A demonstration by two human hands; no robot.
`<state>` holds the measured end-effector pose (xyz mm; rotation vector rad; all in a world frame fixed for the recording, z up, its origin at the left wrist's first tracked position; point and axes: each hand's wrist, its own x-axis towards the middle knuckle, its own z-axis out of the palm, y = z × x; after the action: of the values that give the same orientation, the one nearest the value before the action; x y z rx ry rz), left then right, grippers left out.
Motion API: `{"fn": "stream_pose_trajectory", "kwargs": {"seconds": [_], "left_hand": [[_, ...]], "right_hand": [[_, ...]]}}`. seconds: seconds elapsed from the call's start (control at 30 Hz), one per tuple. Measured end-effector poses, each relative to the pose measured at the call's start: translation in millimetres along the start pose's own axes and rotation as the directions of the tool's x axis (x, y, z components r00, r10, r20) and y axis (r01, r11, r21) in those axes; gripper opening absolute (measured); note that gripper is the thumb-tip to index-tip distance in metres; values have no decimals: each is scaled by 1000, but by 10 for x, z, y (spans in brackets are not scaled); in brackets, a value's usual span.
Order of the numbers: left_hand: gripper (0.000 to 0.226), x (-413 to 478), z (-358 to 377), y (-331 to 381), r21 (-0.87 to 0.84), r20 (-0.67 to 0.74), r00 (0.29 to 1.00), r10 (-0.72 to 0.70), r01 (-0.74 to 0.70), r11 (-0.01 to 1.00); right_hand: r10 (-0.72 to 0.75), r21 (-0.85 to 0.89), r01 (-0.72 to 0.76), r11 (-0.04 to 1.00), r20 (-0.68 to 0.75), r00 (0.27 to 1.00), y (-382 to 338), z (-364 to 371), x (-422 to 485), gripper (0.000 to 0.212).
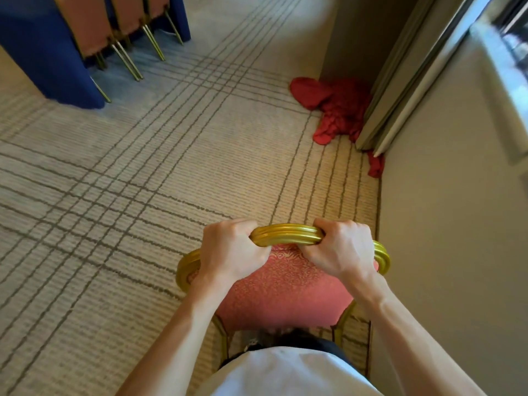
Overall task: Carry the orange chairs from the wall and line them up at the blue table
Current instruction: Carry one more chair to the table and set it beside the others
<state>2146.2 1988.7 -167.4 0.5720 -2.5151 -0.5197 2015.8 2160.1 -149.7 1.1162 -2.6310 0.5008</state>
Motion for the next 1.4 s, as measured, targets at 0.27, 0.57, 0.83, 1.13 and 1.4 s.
{"fn": "stream_pose_trajectory", "kwargs": {"seconds": [0.27,0.57,0.83,1.13,1.4], "left_hand": [[30,781,250,-323,34,20,999,43,-43,998],[40,2098,682,-694,91,64,998,11,-17,996],[40,2951,774,-946,132,21,998,-51,47,990],[42,3933,875,-1645,95,-38,999,-18,22,995],[43,5058,882,-2448,68,-25,999,-25,27,997]], "right_hand": [[16,2,-16,1000,56,998,162,402,763,47],[19,13,-21,1000,138,990,488,989,2102,44],[-89,82,81,993,98,991,570,1246,3147,46],[-146,79,142,987,51,988,368,1686,4306,44],[-132,30,130,991,60,989,14,2046,5515,49]]}}
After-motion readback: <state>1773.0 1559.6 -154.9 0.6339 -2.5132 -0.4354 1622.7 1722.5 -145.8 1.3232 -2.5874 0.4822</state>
